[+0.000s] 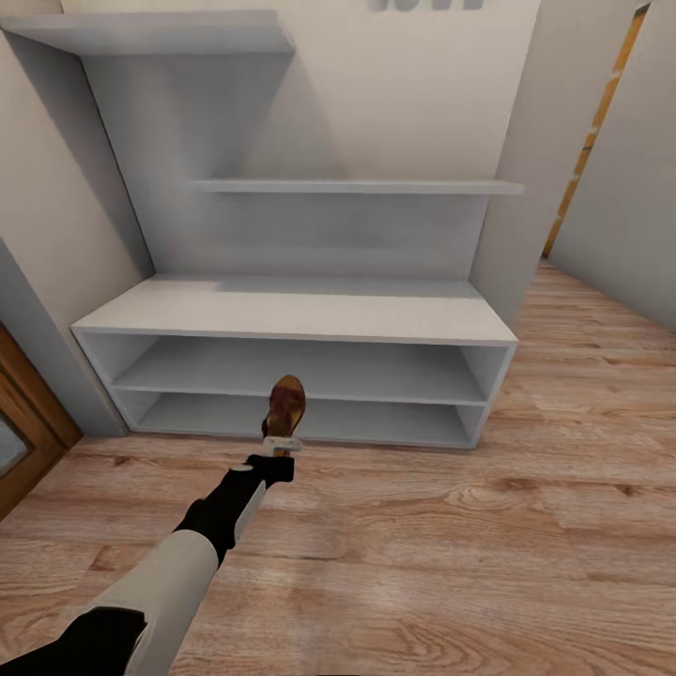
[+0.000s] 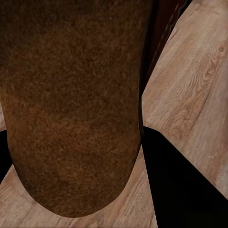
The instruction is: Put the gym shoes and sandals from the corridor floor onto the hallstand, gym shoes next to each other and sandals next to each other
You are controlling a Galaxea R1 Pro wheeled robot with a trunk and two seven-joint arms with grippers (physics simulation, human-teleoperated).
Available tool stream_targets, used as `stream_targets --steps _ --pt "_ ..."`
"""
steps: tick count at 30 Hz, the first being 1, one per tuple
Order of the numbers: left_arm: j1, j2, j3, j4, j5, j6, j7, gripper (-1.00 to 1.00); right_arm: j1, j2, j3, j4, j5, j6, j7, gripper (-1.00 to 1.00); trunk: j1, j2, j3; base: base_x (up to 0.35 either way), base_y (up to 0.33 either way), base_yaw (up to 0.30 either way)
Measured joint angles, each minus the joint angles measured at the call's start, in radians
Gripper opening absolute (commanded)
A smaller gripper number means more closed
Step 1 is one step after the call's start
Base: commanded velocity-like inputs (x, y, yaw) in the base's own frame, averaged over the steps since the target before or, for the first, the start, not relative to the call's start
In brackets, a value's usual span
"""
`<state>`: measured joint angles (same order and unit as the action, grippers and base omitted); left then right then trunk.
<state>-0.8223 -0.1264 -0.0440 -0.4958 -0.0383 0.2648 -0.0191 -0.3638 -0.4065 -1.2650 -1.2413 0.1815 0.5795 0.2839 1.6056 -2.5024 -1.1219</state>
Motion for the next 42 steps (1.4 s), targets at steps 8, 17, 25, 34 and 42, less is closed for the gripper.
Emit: stream_targets --steps 8,17,25,34,42 --pt "0.0 0.001 0.005 0.102 0.002 -0.114 0.001 -1.0 0.0 0.0 -0.001 0.0 -0.001 0.0 0.001 -1.0 0.0 0.0 0.0 0.0 0.0 0.0" --pt "-0.004 0.003 0.007 0.116 0.001 -0.114 0.005 -1.0 0.0 0.0 0.0 0.0 -0.001 0.0 0.001 -1.0 0.0 0.0 0.0 0.0 0.0 0.0" --pt "-0.024 0.026 0.008 0.074 -0.002 0.104 0.006 -1.0 0.0 0.0 0.0 0.0 0.0 0.0 0.001 -1.0 0.0 0.0 0.0 0.0 0.0 0.0" --pt "-0.034 0.028 0.006 0.018 -0.003 0.162 0.005 -1.0 0.0 0.0 0.0 0.0 0.0 0.001 -0.001 -1.0 0.0 0.0 0.0 0.0 0.0 0.0" --pt "-0.035 0.028 0.006 0.014 -0.003 0.166 0.005 -1.0 0.0 0.0 0.002 0.0 0.0 0.001 -0.001 -1.0 0.001 0.0 -0.007 0.0 0.0 0.017"
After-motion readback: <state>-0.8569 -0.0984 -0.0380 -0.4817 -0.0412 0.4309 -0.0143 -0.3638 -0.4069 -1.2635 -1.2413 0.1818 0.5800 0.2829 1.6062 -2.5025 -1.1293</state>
